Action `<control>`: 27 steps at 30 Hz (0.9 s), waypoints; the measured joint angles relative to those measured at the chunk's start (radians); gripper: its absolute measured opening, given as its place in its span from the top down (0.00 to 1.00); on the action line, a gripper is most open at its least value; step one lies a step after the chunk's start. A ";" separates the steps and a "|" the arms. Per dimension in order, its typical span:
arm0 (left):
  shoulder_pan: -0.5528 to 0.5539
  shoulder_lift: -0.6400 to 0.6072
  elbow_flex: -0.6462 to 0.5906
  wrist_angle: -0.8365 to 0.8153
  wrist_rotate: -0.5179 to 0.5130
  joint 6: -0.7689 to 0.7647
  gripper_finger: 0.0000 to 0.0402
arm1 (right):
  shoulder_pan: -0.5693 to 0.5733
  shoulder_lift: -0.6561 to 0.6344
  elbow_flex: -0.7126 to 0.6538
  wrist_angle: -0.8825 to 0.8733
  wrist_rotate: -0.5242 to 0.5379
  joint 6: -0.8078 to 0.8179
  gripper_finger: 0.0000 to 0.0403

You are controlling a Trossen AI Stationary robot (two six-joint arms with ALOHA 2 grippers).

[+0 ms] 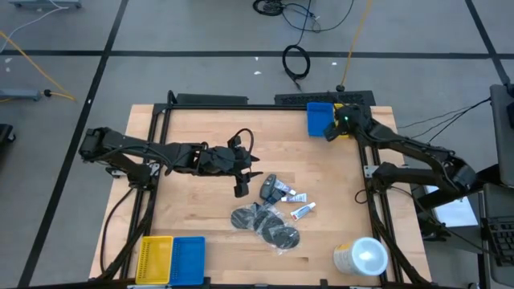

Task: Pick & Place Travel size toiletries
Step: Put the black hairbrush into the bottom blue bin

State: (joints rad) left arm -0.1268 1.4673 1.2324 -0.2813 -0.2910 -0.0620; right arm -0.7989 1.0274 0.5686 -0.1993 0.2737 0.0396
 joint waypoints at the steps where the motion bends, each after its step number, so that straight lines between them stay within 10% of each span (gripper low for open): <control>1: 0.000 0.000 0.000 -0.004 0.000 0.000 0.52 | 0.016 -0.011 0.000 -0.001 -0.051 0.000 0.45; 9: 0.000 0.000 0.000 -0.014 0.002 -0.017 0.52 | 0.269 -0.062 0.000 0.001 -0.302 0.028 0.46; 27: -0.046 -0.002 -0.059 -0.185 0.064 -0.183 0.52 | 0.871 -0.060 0.000 0.161 -0.266 0.094 0.48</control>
State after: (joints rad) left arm -0.1726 1.4658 1.1731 -0.4660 -0.2269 -0.2454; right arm 0.0723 0.9676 0.5686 -0.0382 0.0080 0.1333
